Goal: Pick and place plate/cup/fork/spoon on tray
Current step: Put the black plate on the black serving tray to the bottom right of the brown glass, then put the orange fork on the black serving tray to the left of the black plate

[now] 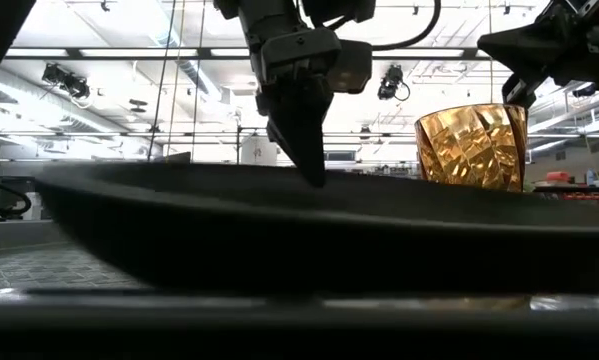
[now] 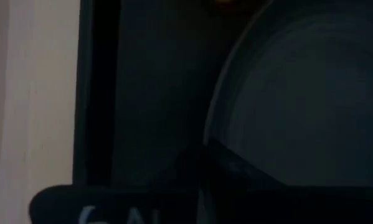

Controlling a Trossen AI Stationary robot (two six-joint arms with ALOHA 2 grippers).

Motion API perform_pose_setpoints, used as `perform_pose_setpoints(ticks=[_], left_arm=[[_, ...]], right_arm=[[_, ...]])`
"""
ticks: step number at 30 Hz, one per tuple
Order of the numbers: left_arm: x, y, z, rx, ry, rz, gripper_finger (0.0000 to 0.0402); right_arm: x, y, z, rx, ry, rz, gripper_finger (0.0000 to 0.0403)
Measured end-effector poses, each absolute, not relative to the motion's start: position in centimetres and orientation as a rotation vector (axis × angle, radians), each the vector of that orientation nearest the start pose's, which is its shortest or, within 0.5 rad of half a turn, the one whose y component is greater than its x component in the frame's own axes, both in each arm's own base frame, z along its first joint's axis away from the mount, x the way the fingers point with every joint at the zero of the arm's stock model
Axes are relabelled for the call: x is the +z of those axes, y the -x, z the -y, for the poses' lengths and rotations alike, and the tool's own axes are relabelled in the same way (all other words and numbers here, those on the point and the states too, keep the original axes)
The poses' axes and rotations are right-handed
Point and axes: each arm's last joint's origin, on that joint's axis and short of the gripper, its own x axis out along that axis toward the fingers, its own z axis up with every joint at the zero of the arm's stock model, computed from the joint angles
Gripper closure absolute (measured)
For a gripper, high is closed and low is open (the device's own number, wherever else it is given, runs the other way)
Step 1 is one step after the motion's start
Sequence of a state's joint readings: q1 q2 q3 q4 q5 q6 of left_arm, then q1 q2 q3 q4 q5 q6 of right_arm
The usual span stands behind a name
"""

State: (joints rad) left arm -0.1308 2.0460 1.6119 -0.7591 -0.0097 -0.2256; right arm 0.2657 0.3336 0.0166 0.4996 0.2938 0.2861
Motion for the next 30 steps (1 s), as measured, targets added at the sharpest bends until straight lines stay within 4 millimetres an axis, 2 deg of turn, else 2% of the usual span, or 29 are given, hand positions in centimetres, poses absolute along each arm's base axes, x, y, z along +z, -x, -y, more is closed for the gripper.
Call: perform_pose_setpoints(ticks=[6, 12, 18, 21, 24, 28, 30], left_arm=[[20.0, -42.2, 5.9, 0.026, 0.116, -1.176, 0.0360], [20.2, -42.4, 5.8, 0.040, 0.090, -1.149, 0.0328], [21.5, -42.0, 6.1, -0.033, -0.006, -1.116, 0.0307], [22.4, -41.8, 7.2, -0.116, -0.093, -1.098, 0.0309], [23.6, -42.0, 9.2, -0.213, -0.177, -1.038, 0.0315], [24.8, -42.4, 11.6, -0.284, -0.231, -0.908, 0.0324], [25.1, -42.7, 12.2, -0.291, -0.231, -0.850, 0.0330]], right_arm=[[18.8, -11.4, -2.2, -0.003, -0.336, 0.179, 0.0387], [18.8, -11.4, -2.2, -0.003, -0.336, 0.179, 0.0387], [18.8, -11.4, -2.2, -0.003, -0.336, 0.179, 0.0387], [18.8, -11.4, -2.2, -0.003, -0.336, 0.179, 0.0387], [18.8, -11.4, -2.2, -0.003, -0.335, 0.178, 0.0387], [18.8, -11.4, -2.2, -0.003, -0.336, 0.179, 0.0387], [18.8, -11.4, -2.2, -0.003, -0.336, 0.178, 0.0387]])
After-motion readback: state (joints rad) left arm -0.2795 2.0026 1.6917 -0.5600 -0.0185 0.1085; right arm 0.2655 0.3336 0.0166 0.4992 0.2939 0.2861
